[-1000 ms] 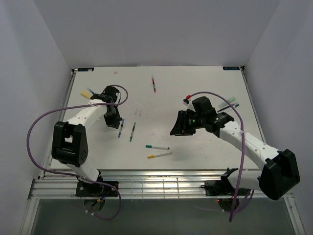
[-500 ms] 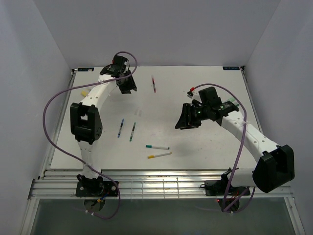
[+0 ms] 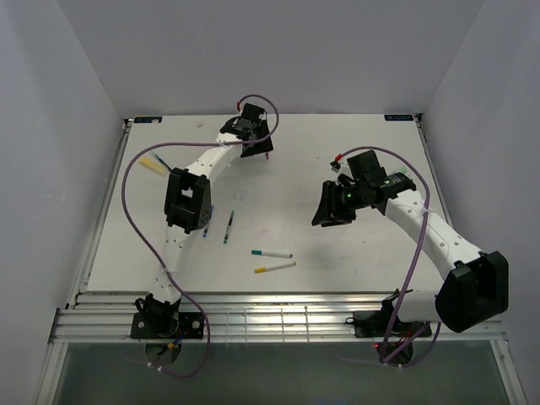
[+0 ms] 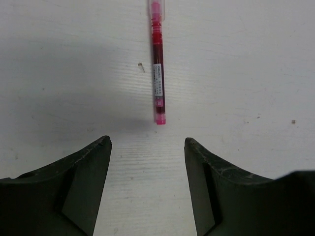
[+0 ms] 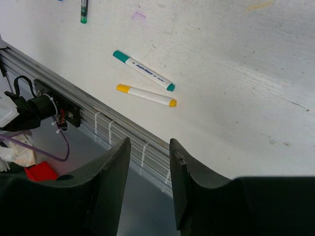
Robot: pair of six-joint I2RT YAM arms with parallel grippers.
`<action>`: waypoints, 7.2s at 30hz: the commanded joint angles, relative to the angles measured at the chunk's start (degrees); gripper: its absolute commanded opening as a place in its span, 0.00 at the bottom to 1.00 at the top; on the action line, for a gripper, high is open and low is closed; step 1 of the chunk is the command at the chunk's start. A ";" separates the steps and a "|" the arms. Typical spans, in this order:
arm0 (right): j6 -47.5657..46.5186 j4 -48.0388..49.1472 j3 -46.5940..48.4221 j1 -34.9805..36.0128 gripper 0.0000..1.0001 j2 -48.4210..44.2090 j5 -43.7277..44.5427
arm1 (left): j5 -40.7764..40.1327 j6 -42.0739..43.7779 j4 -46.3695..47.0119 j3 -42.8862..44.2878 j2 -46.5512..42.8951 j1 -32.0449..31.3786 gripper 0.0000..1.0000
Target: Open the pen caps
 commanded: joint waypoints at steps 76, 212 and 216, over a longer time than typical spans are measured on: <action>18.14 17.15 17.01 -6.61 0.59 8.36 -17.89 | 23.68 2.67 6.42 -52.63 -63.94 -5.37 0.00; 12.97 16.03 39.60 3.24 0.08 48.09 -15.70 | 12.43 16.64 13.80 -75.93 -53.44 4.47 0.00; 13.14 15.06 41.63 3.85 0.08 49.85 -15.35 | 12.34 16.64 13.89 -75.58 -51.76 4.47 0.00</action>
